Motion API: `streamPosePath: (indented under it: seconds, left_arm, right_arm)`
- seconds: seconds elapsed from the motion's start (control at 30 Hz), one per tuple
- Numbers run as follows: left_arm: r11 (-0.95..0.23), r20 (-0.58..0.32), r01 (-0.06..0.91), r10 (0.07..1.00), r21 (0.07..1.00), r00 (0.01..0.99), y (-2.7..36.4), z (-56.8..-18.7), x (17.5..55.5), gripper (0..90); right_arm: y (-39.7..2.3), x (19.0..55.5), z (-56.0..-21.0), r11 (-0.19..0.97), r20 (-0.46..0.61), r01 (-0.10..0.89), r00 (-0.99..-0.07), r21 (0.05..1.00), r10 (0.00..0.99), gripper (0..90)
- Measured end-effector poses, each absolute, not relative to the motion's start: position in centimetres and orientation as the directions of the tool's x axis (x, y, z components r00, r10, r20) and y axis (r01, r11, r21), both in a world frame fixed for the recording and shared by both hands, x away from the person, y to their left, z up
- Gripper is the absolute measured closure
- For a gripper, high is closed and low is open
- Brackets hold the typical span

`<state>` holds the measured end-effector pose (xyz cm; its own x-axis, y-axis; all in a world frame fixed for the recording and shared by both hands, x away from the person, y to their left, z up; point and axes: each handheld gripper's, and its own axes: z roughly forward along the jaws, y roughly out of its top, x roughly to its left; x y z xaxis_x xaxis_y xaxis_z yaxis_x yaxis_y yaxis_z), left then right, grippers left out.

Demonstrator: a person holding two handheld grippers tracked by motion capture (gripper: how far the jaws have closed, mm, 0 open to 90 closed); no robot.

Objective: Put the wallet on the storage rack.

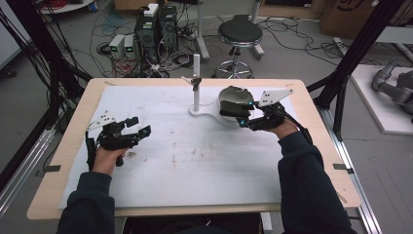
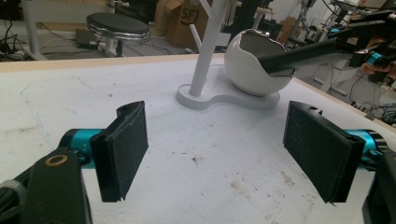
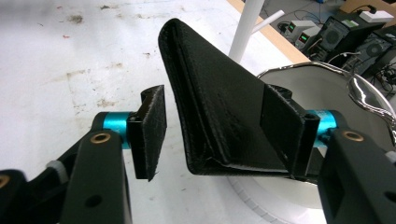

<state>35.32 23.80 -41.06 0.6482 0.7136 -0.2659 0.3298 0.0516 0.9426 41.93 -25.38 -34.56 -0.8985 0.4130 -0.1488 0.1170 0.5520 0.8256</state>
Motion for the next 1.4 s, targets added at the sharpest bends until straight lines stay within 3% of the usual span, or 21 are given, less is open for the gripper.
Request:
streamPosePath:
  seconds: [0.27, 0.43, 0.63, 0.93, 1.4]
  left_arm:
    - [0.053, -0.264, 0.327, 0.717, 0.943, 0.646, 23.8, -41.0, 35.3, 21.9]
    - [0.018, -0.217, 0.301, 0.733, 0.954, 0.645, 23.9, -40.7, 35.3, 21.8]
    - [-0.011, -0.172, 0.272, 0.748, 0.962, 0.641, 23.9, -40.4, 35.3, 20.4]
    - [-0.014, -0.17, 0.271, 0.746, 0.963, 0.644, 23.6, -40.1, 35.2, 20.4]
    - [-0.028, -0.143, 0.252, 0.762, 0.967, 0.632, 23.7, -39.9, 35.2, 20.3]
  right_arm:
    - [-26.9, 41.3, -34.3, 0.486, -0.126, 0.14, -0.871, 0.863, 0.475, 35.0]
    - [-28.7, 40.3, -33.7, 0.416, -0.087, 0.228, -0.785, 0.88, 0.614, 25.1]
    - [-31.0, 38.4, -34.6, 0.347, -0.043, 0.302, -0.696, 0.888, 0.717, 21.8]
    - [-33.1, 35.1, -36.8, 0.295, -0.024, 0.322, -0.639, 0.899, 0.769, 21.8]
    - [-34.4, 34.4, -37.5, 0.292, -0.044, 0.319, -0.605, 0.902, 0.795, 21.4]
